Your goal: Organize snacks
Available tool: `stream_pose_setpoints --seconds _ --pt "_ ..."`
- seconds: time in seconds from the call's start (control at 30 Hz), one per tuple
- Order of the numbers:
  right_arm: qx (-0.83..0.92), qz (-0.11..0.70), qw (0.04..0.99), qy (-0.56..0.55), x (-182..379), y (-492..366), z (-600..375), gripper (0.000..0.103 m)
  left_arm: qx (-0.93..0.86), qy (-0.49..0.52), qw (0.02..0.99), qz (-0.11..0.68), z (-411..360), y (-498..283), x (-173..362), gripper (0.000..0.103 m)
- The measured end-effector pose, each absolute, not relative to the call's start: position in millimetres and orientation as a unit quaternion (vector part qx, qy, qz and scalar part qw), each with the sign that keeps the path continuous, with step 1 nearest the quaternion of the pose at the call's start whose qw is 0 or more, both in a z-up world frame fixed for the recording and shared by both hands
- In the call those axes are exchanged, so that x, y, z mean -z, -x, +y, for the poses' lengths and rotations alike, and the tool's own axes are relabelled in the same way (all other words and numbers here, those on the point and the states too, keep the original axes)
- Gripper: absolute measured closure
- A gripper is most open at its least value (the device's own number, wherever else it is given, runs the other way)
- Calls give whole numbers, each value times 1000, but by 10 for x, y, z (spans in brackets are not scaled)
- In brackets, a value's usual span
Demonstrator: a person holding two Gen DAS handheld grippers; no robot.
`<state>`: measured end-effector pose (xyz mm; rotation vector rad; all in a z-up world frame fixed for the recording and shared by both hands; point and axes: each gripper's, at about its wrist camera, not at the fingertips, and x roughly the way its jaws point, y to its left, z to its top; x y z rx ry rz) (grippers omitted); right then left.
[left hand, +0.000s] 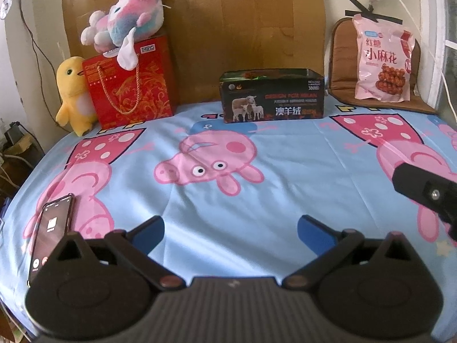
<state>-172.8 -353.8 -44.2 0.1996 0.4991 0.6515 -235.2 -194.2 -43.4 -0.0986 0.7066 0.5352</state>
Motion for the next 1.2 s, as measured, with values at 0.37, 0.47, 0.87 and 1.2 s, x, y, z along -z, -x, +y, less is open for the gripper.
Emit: stream_pose_setpoints --seconds 0.37,0.47,0.87,1.2 --pt "-311 243 913 -102 450 1742 -3551 0 -265 54 901 339 -1962 2352 418 0" --pt "-311 244 913 -100 446 1745 -3551 0 -272 57 901 333 -1954 2367 399 0" --pt "-310 242 914 -97 448 1773 -3533 0 -276 90 897 333 -1852 2414 387 0" --pt "-306 242 915 -102 462 1767 -3544 0 -267 107 888 358 -1852 2399 468 0"
